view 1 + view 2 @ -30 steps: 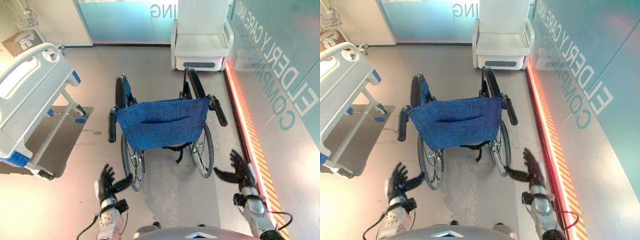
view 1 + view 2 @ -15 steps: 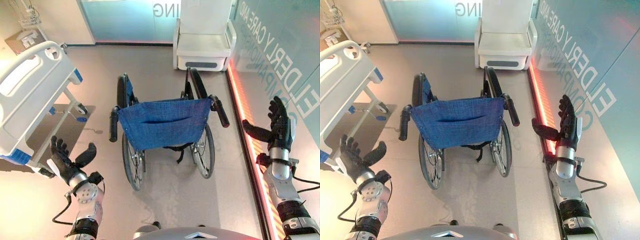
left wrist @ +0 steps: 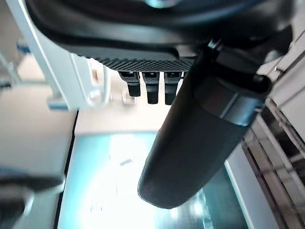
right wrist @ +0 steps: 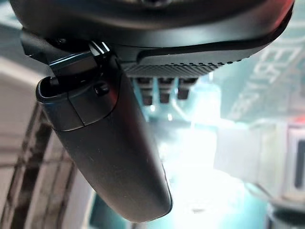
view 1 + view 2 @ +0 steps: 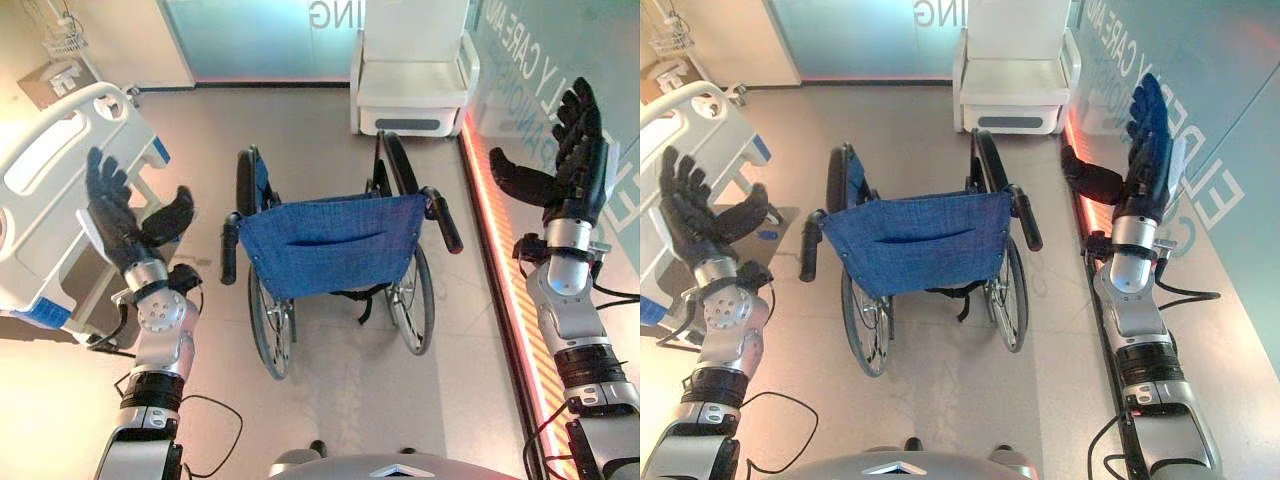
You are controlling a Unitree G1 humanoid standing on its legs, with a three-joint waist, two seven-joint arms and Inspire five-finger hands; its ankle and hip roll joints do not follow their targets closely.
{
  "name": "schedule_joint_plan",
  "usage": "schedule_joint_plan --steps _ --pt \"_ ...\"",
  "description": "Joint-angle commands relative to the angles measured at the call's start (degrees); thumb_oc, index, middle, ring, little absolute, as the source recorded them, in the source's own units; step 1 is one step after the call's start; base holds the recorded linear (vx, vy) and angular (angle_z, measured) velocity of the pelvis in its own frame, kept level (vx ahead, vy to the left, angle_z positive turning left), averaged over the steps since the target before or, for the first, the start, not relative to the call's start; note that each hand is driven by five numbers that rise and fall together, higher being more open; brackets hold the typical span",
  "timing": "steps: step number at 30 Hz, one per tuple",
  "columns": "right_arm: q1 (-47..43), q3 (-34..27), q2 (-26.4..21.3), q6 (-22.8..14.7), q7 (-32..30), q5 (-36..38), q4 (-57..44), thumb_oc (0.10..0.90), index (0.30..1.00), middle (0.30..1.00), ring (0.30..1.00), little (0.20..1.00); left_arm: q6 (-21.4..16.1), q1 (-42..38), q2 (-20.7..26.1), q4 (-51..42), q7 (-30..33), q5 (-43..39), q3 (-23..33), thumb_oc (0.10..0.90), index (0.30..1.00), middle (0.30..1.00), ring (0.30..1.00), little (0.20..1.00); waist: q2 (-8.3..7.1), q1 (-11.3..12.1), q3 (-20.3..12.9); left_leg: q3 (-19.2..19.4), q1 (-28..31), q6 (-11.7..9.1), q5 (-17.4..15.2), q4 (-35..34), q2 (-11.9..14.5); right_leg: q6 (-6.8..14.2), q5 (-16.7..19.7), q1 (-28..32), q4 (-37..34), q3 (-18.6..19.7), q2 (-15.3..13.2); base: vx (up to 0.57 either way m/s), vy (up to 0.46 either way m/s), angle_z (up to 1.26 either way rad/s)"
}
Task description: Push the wheelchair next to the bed
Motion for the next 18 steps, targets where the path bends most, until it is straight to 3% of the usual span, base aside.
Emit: schedule_joint_plan --steps 1,8,18 --pt "-6.19 1.18 -3.7 0.04 3.74 -2.84 -2.72 0.8 0.9 0.9 0.9 0.9 -1.32 -6.47 5.26 -2.29 -3.36 0.72 -0.52 0.8 0.9 0.9 0.9 0.9 -2.09 -0.07 -2.47 0.18 -0.19 1.58 -4.15 0.17 -5.04 -3.39 -2.78 -0.96 2.23 -0.3 3.08 0.0 0.0 0.0" --pt "-6.02 3.65 -3.15 5.26 6.55 -3.63 -3.15 0.8 0.9 0.9 0.9 0.9 2.99 -6.11 5.06 -2.57 -6.03 1.14 -2.07 0.8 0.9 0.9 0.9 0.9 -2.17 -0.03 -2.14 0.4 -0.02 1.66 -3.99 0.17 -5.02 -3.3 -2.58 -0.94 2.33 -0.25 3.14 0.0 0.0 0.0" --pt "-4.53 4.09 -4.03 10.34 9.05 -2.42 -4.39 0.8 0.9 0.9 0.9 0.9 15.46 -3.96 8.18 -1.63 -7.62 8.0 -3.29 0.8 0.9 0.9 0.9 0.9 -2.25 0.39 -1.25 0.68 0.19 1.83 -3.68 0.17 -5.11 -3.1 -2.52 -0.88 2.78 -0.51 3.09 0.0 0.0 0.0"
